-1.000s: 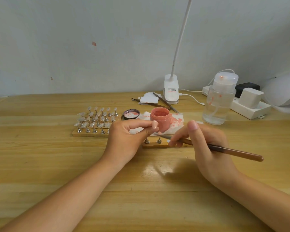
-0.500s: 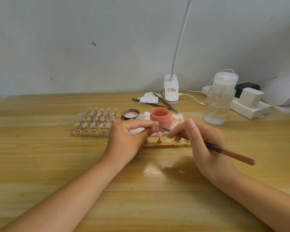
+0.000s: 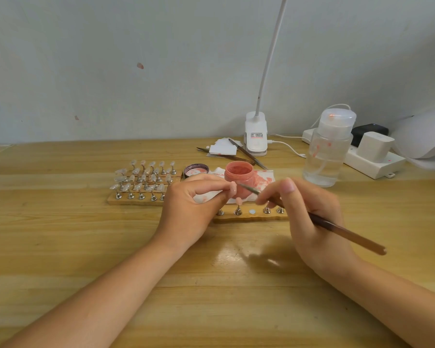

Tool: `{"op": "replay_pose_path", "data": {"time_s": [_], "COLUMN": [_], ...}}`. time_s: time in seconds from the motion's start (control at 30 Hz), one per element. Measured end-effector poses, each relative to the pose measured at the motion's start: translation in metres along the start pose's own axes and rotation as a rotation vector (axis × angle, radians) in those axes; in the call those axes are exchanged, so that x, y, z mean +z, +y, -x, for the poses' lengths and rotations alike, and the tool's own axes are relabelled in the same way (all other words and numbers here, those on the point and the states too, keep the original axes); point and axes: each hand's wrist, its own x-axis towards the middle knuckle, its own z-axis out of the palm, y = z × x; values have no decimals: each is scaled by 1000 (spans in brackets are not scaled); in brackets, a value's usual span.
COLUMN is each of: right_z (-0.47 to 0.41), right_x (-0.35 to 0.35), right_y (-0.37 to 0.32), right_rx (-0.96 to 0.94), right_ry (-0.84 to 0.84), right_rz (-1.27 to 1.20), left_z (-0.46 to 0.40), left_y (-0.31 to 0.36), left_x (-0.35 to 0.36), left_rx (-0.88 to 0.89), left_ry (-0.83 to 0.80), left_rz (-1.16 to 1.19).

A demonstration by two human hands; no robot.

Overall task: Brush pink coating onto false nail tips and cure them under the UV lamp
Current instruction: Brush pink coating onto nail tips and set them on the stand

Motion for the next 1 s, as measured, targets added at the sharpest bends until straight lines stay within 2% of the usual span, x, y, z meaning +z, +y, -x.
{"op": "replay_pose_path", "data": {"time_s": [0.2, 0.37, 0.5, 0.63, 0.77, 1.0], "right_z": [1, -3, -1, -3, -2, -6], "right_x": [-3, 0, -3, 0, -4, -4], "right_y": [0, 0, 1, 2, 5, 3], "right_rx": [12, -24, -27, -69, -40, 32], "right_ry": [-17, -17, -28, -13, -28, 111], "right_rz": [-33, 115, 45, 159, 52, -91], "left_z": [1, 1, 1, 2, 2, 2], "left_y": [2, 1, 1, 2, 3, 8], "left_x": [0, -1, -1, -1, -1, 0], "left_rx": [-57, -47, -46, -39, -40, 62], "left_ry": [16, 5, 1, -26, -20, -34], "left_rz": [-7, -41, -60, -68, -73, -92]}}
